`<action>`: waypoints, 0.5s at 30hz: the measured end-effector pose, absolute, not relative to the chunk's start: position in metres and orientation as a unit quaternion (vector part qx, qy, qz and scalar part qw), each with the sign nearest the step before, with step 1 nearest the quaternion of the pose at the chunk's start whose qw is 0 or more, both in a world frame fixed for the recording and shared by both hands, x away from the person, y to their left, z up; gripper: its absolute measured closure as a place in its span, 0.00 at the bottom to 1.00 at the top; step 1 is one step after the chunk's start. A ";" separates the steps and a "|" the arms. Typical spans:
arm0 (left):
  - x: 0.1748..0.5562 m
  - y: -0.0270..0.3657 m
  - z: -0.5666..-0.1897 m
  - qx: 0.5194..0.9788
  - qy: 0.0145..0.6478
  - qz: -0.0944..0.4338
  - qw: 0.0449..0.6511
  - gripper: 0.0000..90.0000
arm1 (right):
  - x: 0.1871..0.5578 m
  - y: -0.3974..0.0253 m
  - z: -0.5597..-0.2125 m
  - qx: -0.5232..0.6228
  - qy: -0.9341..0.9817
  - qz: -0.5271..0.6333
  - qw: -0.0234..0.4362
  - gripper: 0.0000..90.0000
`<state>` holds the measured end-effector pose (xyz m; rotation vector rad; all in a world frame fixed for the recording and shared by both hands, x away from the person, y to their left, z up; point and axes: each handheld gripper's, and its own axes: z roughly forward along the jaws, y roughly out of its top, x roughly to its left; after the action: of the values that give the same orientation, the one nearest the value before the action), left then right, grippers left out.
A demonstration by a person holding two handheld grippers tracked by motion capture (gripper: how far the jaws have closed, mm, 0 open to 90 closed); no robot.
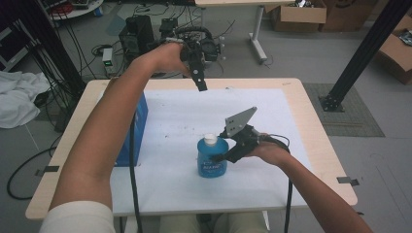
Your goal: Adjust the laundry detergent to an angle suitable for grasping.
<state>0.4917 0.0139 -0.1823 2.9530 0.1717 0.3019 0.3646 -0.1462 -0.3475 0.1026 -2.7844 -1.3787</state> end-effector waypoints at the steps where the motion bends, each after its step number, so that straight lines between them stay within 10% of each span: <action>1: 0.492 0.014 -0.183 0.990 0.058 0.102 0.085 0.25 | 0.364 -0.147 -0.348 0.032 -0.896 -0.443 0.016 0.47; 15: 0.490 0.013 -0.183 0.990 0.058 0.100 0.082 0.25 | 0.365 -0.148 -0.348 0.029 -0.898 -0.439 0.018 0.46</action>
<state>0.4905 0.0125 -0.1834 2.9568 0.1722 0.2997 0.3649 -0.1480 -0.3476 0.0912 -2.7887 -1.3618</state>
